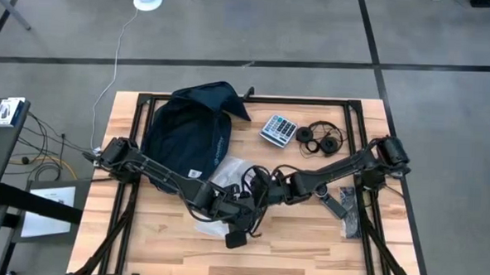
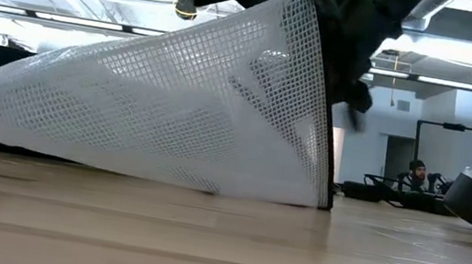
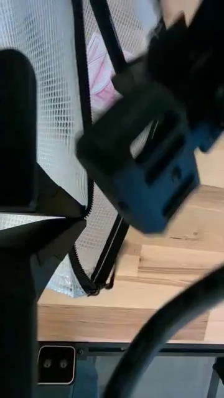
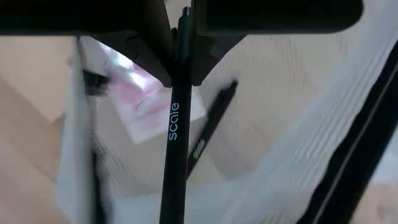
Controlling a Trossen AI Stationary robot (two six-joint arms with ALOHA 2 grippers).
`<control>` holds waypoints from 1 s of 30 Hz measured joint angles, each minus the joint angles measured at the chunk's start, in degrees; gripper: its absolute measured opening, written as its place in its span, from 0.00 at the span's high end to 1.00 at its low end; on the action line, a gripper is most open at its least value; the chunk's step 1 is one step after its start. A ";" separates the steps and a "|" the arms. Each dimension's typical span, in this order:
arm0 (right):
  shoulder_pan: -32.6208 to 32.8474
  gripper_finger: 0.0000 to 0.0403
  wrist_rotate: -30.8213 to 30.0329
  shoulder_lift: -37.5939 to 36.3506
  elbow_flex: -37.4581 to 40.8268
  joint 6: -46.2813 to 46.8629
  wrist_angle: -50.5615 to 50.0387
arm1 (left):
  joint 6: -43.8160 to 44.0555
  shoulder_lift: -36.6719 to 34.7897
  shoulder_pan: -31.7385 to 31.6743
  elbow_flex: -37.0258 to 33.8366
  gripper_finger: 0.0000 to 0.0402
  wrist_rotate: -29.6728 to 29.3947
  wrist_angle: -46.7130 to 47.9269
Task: Unpack backpack
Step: Put the black pen into the white zip bag
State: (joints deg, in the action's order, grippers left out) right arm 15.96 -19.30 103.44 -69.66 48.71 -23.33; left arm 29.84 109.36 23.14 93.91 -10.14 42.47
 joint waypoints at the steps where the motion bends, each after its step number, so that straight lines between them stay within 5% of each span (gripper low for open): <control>1: -0.07 0.92 -0.14 0.00 0.02 -0.62 0.71 | 0.00 -0.04 0.00 0.00 1.00 -0.01 -0.01; 14: 0.04 0.48 -0.40 0.02 -0.08 -2.40 -1.28 | -0.06 0.07 -0.04 0.07 1.00 0.42 -0.05; 24: 5.10 0.53 1.12 -3.30 -0.12 1.26 -22.86 | 1.11 0.11 -0.92 0.07 1.00 -2.09 2.58; 30: 12.34 0.55 2.70 -3.56 2.28 -11.09 -25.88 | 1.22 0.11 -1.07 0.07 1.00 -2.13 3.10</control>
State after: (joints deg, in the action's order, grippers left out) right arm 28.30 -16.61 99.88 -67.38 37.62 -49.20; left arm 31.07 109.47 22.06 93.97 -12.27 45.57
